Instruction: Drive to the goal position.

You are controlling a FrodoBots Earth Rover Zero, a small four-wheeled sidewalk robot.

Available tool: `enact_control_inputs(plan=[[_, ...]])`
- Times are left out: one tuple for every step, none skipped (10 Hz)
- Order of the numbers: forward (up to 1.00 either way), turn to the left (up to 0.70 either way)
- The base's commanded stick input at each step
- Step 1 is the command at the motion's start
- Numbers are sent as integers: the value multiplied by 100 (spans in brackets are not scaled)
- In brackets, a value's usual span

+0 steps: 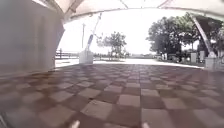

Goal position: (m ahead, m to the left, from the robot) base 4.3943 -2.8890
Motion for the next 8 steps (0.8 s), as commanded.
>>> enact_control_inputs(plan=[[100,-12],[100,0],[100,0],[100,0],[100,0],[100,0],[100,0],[100,0]])
